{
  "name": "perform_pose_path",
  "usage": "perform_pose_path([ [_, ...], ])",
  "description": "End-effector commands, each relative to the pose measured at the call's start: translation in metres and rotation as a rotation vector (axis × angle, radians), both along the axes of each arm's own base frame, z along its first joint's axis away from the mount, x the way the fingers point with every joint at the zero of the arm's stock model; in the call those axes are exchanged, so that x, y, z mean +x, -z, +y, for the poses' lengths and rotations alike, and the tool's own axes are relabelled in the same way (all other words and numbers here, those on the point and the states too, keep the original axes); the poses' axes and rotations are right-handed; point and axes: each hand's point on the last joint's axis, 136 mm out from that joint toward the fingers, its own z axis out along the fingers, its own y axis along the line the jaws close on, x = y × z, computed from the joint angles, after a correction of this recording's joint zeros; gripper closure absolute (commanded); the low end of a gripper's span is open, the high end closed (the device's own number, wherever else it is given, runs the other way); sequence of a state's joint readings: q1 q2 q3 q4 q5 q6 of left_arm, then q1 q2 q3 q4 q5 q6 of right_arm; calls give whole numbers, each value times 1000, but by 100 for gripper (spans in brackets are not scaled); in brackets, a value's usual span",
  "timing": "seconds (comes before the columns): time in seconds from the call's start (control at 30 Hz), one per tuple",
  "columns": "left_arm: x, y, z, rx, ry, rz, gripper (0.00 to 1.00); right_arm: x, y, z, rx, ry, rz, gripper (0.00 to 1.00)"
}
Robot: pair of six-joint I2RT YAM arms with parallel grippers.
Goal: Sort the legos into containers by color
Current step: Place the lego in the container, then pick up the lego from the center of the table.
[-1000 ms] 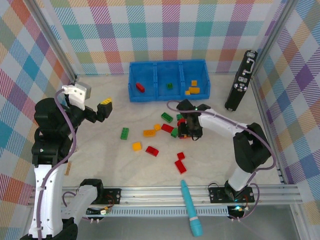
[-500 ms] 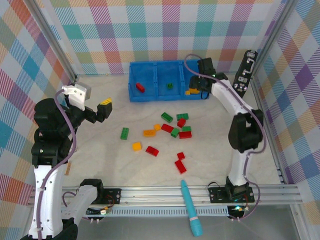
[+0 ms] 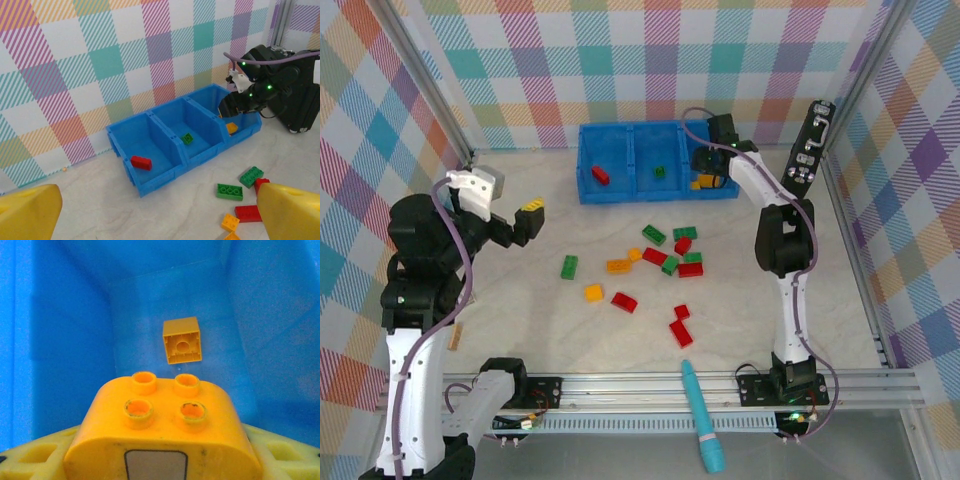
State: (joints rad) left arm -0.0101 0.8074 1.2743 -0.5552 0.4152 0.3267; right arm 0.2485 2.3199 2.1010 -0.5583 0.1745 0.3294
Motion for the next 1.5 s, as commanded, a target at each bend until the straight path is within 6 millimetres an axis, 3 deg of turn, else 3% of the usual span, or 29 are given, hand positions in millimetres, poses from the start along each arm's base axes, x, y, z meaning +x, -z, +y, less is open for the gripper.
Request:
perform_pose_path([
  [0.0, -13, -16, -3, 0, 31, -46, 0, 1, -21, 10, 99, -13, -48, 30],
  [0.13, -15, -20, -6, -4, 49, -46, 0, -5, -29, 11, 111, -17, -53, 19],
  [0.27, -18, -21, -7, -5, 53, -45, 0, -10, -40, 11, 102, -32, -55, 16],
  [0.47, -29, -23, -14, -2, 103, -74, 0, -50, -61, 21, 92, -152, -84, 15],
  [0.67, -33, -24, -14, -2, 102, -83, 0, -132, -24, 26, 47, -231, 60, 9],
  [0.8, -36, -23, -18, -5, 129, -84, 0, -193, 6, 38, 44, -269, 160, 9],
  [0.9, -42, -22, -27, -1, 190, -92, 0, -226, 21, 50, 83, -313, 207, 9],
  [1.1, -43, -20, -28, 3, 202, -90, 0, -261, 40, 61, 40, -381, 284, 8],
  [1.47, -45, -20, -29, 10, 210, -92, 0, -292, 70, 57, -13, -380, 371, 9],
])
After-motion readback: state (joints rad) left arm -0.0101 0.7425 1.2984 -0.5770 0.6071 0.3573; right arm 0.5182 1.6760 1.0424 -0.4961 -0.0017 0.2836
